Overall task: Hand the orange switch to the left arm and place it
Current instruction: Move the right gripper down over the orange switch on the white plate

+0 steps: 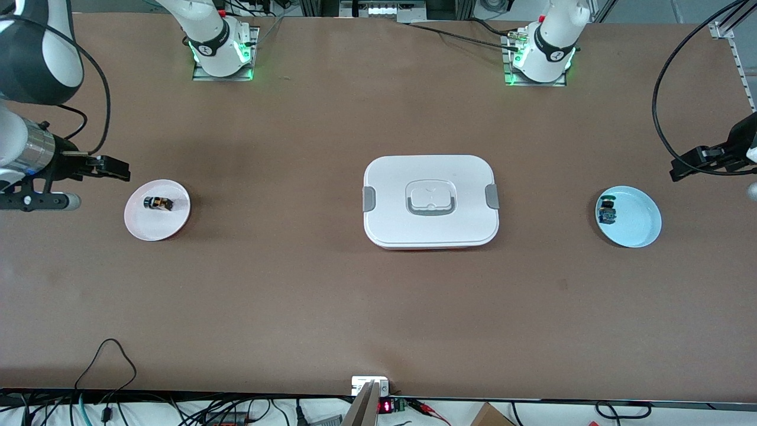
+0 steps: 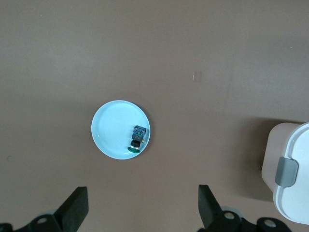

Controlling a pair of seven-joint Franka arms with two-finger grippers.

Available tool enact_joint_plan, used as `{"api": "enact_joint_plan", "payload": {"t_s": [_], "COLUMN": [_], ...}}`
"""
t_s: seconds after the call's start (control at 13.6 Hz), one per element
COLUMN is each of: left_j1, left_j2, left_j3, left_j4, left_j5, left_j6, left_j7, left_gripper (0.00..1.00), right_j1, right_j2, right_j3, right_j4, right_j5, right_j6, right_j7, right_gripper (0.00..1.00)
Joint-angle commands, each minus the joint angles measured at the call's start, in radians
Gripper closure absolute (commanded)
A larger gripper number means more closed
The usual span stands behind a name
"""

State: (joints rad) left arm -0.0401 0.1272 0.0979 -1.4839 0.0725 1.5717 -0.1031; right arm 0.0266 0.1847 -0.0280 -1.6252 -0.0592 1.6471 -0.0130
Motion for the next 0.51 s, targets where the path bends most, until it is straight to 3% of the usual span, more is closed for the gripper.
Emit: {"api": "enact_joint_plan", "payload": {"t_s": [0.0,0.44], "left_j1": [0.005,0.005], "left_j2": [0.015,0.017], "left_j3": [-0.004,-0.004], "left_j4": [0.033,0.033], "left_j5": [0.015,0.015], "left_j6": [-0.009,-0.009], "left_j7": [0.022,0.022], "left_gripper": [0.0,0.0], "right_j1": [0.029,-0.022], "right_j2": [0.042,0.099], "right_j3": [0.0,-0.007], "right_j4": [0.008,-0.127], "right_j5": [-0.022,-0.025], "right_j6": [0.043,0.25], "right_j7": [0.011,0.022], "right_gripper": [0.0,0.0]}}
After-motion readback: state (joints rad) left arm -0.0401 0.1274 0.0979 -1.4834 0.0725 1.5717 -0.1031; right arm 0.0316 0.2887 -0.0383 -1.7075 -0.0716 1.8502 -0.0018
